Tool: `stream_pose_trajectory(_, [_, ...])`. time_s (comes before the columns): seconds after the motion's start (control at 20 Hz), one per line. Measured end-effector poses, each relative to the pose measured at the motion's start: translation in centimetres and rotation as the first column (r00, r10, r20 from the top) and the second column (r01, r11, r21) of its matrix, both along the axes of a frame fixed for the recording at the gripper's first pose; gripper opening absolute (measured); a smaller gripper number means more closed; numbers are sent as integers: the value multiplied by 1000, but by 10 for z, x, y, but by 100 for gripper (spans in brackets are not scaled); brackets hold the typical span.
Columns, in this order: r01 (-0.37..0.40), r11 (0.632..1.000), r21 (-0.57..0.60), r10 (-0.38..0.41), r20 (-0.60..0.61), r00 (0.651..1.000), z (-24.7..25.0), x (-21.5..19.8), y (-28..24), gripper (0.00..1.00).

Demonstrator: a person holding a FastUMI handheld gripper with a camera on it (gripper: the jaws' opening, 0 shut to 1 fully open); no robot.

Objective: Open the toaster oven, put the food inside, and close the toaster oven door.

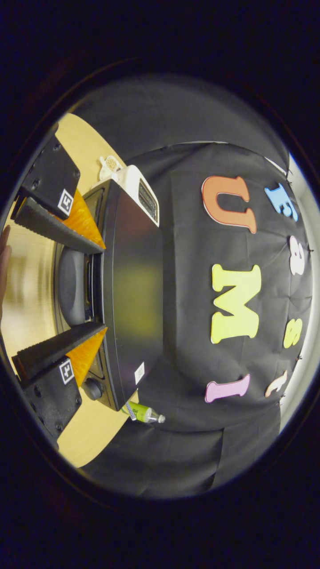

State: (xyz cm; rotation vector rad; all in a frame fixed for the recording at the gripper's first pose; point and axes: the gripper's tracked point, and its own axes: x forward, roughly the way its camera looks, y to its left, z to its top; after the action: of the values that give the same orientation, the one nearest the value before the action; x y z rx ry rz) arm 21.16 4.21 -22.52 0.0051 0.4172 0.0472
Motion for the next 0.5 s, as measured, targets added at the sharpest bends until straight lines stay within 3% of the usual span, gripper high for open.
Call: stream_pose_trajectory(0.5, [-22, 1000, 0, 22, -53, 998, -11, -49, -1, 100])
